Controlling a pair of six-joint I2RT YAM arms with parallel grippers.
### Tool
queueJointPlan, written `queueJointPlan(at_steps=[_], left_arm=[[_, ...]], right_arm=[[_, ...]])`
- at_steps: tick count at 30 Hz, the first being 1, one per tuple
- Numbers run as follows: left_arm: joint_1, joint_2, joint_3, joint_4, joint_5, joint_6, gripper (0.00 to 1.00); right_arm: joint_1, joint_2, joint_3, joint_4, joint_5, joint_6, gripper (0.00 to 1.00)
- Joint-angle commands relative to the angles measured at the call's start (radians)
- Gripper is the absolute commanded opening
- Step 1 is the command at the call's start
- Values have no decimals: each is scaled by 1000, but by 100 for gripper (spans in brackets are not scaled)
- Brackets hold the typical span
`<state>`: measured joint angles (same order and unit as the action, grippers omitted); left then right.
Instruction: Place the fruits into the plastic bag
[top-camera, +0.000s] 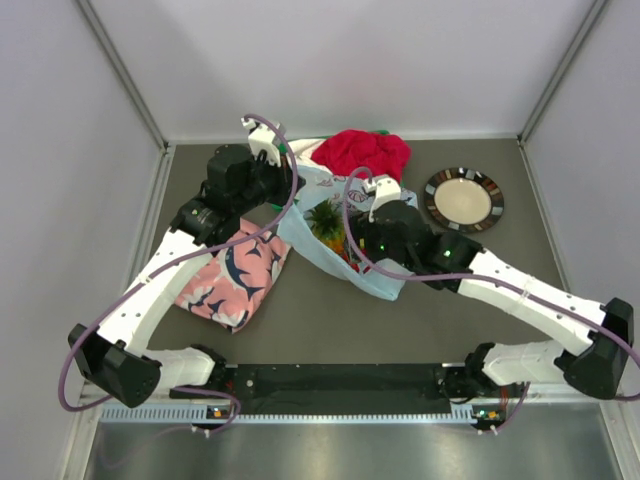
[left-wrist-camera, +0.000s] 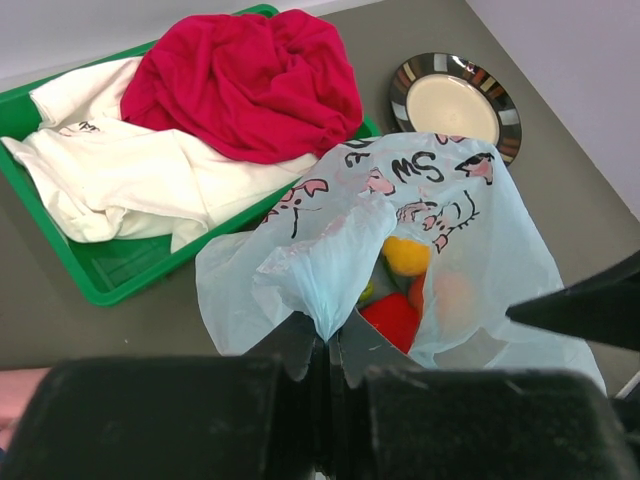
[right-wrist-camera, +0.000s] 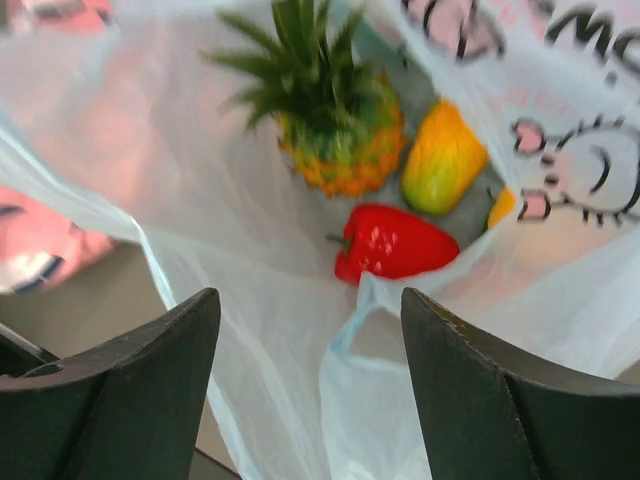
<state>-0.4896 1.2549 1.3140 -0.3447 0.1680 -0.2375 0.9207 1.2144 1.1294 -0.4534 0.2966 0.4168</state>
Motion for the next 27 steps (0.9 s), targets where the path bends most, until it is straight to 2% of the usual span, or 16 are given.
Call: queueJointPlan(at_steps=[1,7,10,19,27], left_arm=[[2,1,5,44,22,-13,0],[2,-2,4,47,36,-20,0],[2,-5,2,49,38,-22,0],[2,-15,2,47,28,-19,0],[2,-17,2,50,31,-20,0]], right_arm=[[64,56,72,-232,123,39,71],[155,169,154,-391,261,56,70],[190,224,214,-451,303,14,70],[196,329,320,-738,358,28,73],[222,329,265,-774,391,8,73]])
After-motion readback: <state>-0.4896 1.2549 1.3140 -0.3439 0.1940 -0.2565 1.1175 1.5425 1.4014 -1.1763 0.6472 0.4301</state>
